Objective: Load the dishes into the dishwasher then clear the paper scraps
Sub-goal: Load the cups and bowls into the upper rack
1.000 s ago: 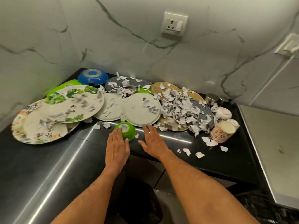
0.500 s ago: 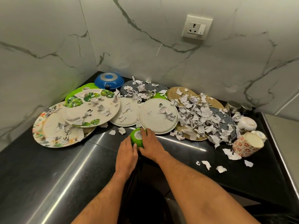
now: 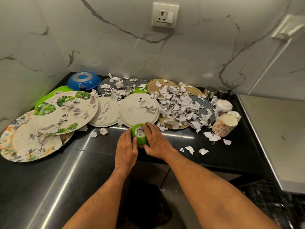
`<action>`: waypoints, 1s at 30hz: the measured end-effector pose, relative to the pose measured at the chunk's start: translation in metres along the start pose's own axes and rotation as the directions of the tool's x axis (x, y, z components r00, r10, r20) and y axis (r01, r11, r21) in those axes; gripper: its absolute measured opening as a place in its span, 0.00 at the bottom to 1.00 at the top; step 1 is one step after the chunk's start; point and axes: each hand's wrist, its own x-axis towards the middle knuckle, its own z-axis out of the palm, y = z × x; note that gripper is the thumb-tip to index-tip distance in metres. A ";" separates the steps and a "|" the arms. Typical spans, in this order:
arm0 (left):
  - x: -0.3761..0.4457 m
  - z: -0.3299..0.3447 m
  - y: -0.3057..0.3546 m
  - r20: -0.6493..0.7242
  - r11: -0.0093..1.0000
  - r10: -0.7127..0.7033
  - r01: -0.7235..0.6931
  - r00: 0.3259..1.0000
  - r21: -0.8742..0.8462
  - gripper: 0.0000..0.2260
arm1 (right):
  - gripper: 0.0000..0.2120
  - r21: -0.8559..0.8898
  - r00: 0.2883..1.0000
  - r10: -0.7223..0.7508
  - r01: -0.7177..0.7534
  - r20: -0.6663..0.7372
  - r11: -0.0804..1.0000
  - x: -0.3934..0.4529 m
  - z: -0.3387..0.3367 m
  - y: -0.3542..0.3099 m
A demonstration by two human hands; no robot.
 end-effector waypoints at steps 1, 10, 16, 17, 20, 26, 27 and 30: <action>0.000 0.009 0.011 0.024 1.000 0.027 -0.026 0.999 -0.007 0.20 | 0.41 -0.015 1.000 0.013 -0.013 -0.009 1.000 -0.011 -0.009 0.009; -0.032 0.105 0.128 0.229 0.947 0.314 -0.286 0.921 -0.148 0.21 | 0.44 -0.084 0.949 0.273 -0.288 -0.157 0.954 -0.145 -0.094 0.097; -0.092 0.171 0.207 0.361 0.866 0.497 -0.422 0.789 -0.270 0.23 | 0.46 -0.088 0.840 0.464 -0.504 -0.283 0.859 -0.269 -0.127 0.135; -0.105 0.182 0.218 0.377 0.848 0.527 -0.442 0.762 -0.292 0.23 | 0.46 -0.085 0.817 0.494 -0.538 -0.299 0.838 -0.289 -0.131 0.139; -0.144 0.211 0.247 0.429 0.799 0.600 -0.491 0.675 -0.347 0.24 | 0.46 -0.056 0.749 0.575 -0.623 -0.329 0.780 -0.351 -0.136 0.151; -0.225 0.272 0.303 0.513 0.700 0.709 -0.571 0.484 -0.428 0.23 | 0.44 -0.001 0.603 0.714 -0.764 -0.354 0.645 -0.473 -0.140 0.176; -0.238 0.282 0.312 0.526 0.687 0.719 -0.579 0.454 -0.439 0.23 | 0.44 0.008 0.576 0.735 -0.785 -0.357 0.620 -0.491 -0.141 0.181; -0.278 0.312 0.337 0.570 0.658 0.733 -0.599 0.371 -0.457 0.24 | 0.44 0.036 0.519 0.778 -0.824 -0.353 0.566 -0.544 -0.143 0.197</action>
